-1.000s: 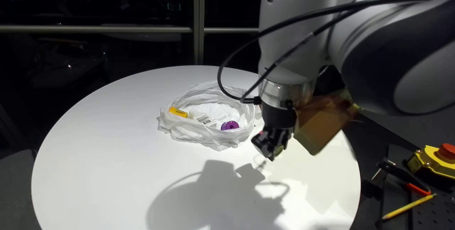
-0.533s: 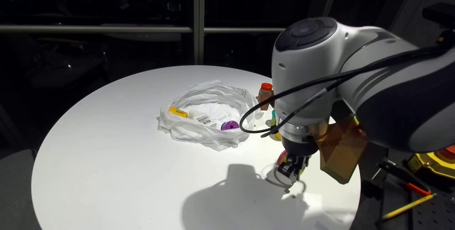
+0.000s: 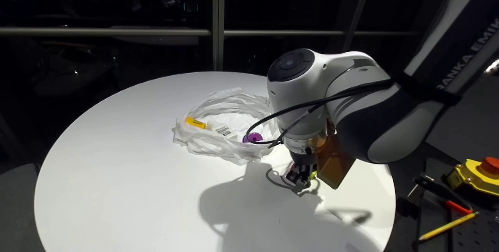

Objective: Pick up all the objects from the plastic bag and put them on the table.

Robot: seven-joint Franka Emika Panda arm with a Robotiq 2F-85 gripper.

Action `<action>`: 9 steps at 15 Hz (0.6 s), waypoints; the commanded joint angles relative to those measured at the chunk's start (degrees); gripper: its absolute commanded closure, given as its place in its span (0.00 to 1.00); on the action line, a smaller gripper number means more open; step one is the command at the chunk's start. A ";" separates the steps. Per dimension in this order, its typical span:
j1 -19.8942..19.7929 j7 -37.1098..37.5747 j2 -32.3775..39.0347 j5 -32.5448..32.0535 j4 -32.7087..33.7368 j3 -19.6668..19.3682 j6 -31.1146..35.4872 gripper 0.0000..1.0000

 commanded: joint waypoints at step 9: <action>-7.38 -17.01 -9.81 9.19 2.65 3.18 0.52 0.00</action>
